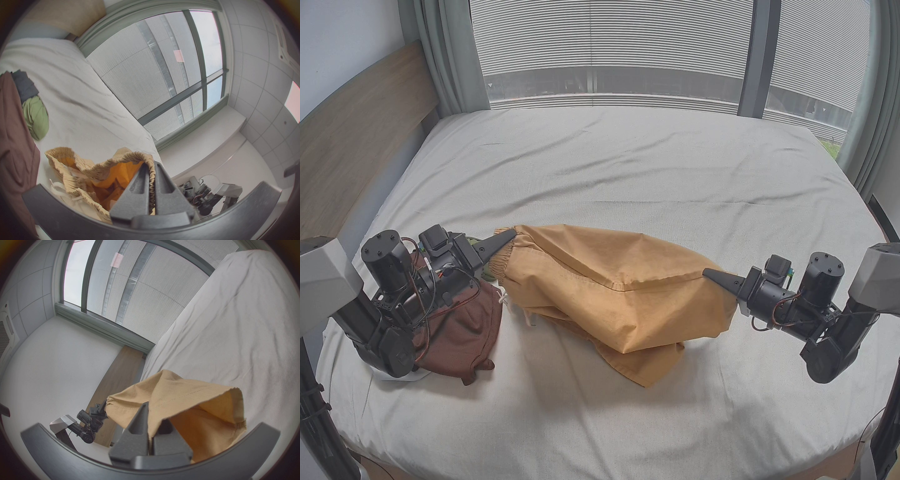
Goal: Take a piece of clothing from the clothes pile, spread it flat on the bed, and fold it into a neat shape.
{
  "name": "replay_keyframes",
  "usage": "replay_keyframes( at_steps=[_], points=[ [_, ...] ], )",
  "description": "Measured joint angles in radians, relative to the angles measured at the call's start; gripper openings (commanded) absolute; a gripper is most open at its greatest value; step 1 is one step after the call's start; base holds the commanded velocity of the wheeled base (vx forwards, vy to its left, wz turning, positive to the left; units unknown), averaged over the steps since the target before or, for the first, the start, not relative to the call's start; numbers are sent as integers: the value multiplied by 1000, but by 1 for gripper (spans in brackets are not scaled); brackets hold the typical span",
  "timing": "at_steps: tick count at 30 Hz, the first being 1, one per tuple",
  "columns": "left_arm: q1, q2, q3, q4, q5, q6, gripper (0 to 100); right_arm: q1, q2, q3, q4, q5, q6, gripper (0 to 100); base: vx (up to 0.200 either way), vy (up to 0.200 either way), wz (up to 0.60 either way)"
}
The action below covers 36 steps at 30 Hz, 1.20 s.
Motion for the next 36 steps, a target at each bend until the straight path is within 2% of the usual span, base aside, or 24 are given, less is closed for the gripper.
replay_keyframes(
  at_steps=[9, 15, 24, 36],
  points=[
    [8, -19, 32, 0, -1, 147, 0, -50, -84, 6, 1, 4, -3, 0, 0, 0, 0],
    [10, -37, 46, 18, -2, 154, 0, -68, -120, 9, 1, 5, -28, 0, 0, 0, 0],
    [9, -146, 50, 183, -1, 154, 0, -89, -136, 9, 2, 10, -69, 0, 0, 0, 0],
    [25, -199, 53, 215, -1, 155, 0, -134, -180, 3, 3, 42, -67, 0, 0, 0, 0]
  ],
)
